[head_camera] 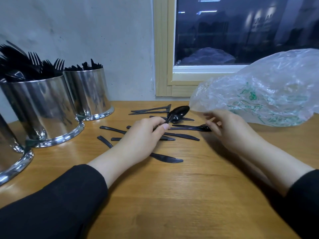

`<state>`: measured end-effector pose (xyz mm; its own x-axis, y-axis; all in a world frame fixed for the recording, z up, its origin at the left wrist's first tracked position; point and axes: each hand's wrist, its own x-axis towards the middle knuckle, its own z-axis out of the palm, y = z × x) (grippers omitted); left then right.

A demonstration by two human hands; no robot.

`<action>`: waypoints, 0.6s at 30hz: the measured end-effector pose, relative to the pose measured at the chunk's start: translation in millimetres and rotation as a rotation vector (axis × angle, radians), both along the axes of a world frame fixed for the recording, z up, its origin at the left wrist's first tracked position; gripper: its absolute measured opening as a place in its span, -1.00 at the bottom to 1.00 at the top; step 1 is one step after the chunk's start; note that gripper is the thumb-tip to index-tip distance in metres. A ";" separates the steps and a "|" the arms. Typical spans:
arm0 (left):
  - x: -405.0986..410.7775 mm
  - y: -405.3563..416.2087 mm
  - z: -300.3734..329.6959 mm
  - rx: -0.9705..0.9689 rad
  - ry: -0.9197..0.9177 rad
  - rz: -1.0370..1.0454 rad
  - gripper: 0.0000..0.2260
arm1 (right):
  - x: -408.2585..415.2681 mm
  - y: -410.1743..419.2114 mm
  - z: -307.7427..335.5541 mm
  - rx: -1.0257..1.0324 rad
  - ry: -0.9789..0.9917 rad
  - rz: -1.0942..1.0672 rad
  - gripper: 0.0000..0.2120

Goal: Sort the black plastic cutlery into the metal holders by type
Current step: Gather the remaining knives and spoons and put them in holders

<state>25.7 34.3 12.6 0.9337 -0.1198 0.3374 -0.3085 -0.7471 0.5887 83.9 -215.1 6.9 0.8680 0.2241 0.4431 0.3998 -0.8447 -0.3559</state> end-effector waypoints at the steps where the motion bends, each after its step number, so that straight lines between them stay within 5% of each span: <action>1: 0.4 0.8 0.5 -0.011 -0.001 0.010 -0.79 | 3.2 -5.0 -3.4 -0.091 0.051 -0.017 -0.68; 4: -0.3 1.8 2.2 -0.034 -0.001 0.026 -0.79 | 6.8 -8.4 -8.8 -0.203 0.152 -0.016 -0.56; 18: -2.8 1.6 5.7 -0.088 -0.043 0.059 -0.78 | 13.2 -1.1 -17.0 -0.202 0.002 -0.095 -0.79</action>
<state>23.0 35.9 18.3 0.9228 -0.0327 0.3838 -0.2914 -0.7108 0.6402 97.1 -216.2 -10.0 0.8902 0.2257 0.3957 0.3149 -0.9326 -0.1763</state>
